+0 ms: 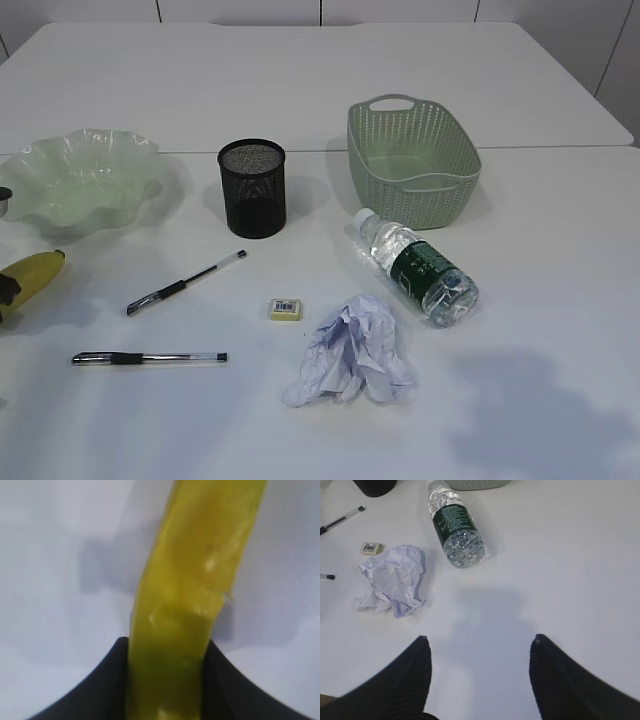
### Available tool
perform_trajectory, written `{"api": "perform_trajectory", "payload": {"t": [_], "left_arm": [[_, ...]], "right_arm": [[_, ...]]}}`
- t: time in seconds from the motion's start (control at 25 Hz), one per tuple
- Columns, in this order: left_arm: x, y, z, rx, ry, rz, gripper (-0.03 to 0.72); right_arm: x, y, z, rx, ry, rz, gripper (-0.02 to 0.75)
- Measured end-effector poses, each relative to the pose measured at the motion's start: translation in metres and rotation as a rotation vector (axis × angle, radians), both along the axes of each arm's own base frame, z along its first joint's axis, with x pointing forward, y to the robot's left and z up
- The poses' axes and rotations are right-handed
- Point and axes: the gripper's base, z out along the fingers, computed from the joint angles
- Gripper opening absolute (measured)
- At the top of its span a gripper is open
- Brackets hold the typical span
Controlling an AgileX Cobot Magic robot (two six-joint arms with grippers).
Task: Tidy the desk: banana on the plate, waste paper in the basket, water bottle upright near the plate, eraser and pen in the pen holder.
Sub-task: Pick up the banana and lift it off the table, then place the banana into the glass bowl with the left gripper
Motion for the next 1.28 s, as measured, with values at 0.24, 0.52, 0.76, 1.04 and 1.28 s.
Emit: {"api": "perform_trajectory", "payload": {"t": [0.24,0.52,0.76,1.04,1.28], "left_arm": [[-0.008,-0.002,0.02,-0.023,0.02,0.03,0.253],[-0.02,-0.003,0.07,-0.026,-0.094,0.037,0.252],[-0.009,-0.003,0.117,-0.025,-0.261,0.038,0.251],[0.031,-0.003,0.142,-0.061,-0.396,0.056,0.251],[0.08,-0.004,0.137,-0.109,-0.425,0.079,0.251]], "right_arm": [[0.0,0.0,0.0,0.0,0.0,0.0,0.461],[0.0,0.0,0.0,-0.002,0.0,0.0,0.461],[0.0,0.0,0.0,-0.002,0.0,0.0,0.461],[0.0,0.0,0.0,-0.002,0.0,0.0,0.461],[0.001,0.0,-0.001,-0.002,0.008,0.0,0.461]]}}
